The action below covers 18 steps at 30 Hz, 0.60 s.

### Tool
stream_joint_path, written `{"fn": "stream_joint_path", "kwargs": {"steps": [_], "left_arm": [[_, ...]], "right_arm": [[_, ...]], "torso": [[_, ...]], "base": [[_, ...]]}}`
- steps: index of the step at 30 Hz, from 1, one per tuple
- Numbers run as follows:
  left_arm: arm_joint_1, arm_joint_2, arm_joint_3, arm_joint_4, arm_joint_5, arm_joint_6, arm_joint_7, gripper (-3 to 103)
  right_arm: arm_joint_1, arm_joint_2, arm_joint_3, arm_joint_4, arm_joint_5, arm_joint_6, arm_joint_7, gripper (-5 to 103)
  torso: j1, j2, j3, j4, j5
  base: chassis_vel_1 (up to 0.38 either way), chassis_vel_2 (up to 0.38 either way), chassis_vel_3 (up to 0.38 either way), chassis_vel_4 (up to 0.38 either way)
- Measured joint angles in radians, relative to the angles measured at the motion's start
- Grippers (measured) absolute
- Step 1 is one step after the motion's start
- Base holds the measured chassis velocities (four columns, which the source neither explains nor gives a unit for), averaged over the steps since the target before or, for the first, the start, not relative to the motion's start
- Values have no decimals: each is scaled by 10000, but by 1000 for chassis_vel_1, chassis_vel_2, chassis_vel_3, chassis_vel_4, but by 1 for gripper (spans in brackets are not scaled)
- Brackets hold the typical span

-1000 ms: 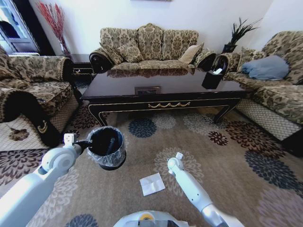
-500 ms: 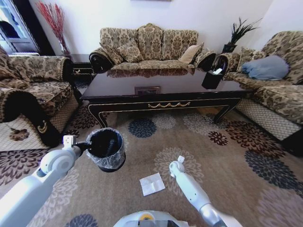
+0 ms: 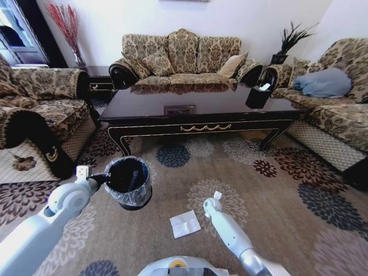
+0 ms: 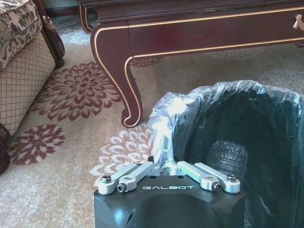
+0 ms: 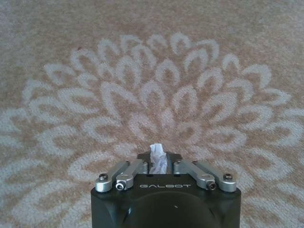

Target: Move to the front of the table and pick up the trash from the floor, then place it into the trash bin.

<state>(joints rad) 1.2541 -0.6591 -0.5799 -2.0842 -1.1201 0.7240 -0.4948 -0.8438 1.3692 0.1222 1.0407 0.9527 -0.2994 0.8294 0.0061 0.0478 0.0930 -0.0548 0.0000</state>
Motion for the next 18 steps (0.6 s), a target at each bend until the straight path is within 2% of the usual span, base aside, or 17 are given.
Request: {"fn": "stream_joint_path", "kwargs": {"steps": [1,2,4,6,13,18], "left_arm": [[-12,-13,17,0,1,0,2,3],[-12,-13,17,0,1,0,2,3],[-22,-35,49,0,4,0,7,3],[-26,-51,71,0,14,0,7,3],[-26,-79,94,1,26,0,7,3],[-33,-113,176,-60,23,2,9,3]], "right_arm": [[-35,-23,-10,9,-30,-14,3,18],[-35,-23,-10,9,-30,-14,3,18],[-80,-48,-35,16,-99,-27,2,7],[-126,-72,-46,34,-137,-34,0,1],[-251,-167,-73,237,-177,-29,-24,0],[-444,-469,-241,1200,-200,260,-267,0]], "torso": [[-1,0,0,-2,0],[-1,0,0,-2,0],[0,0,1,-3,1],[0,0,1,-2,1],[0,0,2,-5,1],[0,-4,4,-11,-1]], "base": [[0,0,0,0],[0,0,0,0],[0,0,0,0],[0,0,0,0],[0,0,0,0],[0,0,0,0]]}}
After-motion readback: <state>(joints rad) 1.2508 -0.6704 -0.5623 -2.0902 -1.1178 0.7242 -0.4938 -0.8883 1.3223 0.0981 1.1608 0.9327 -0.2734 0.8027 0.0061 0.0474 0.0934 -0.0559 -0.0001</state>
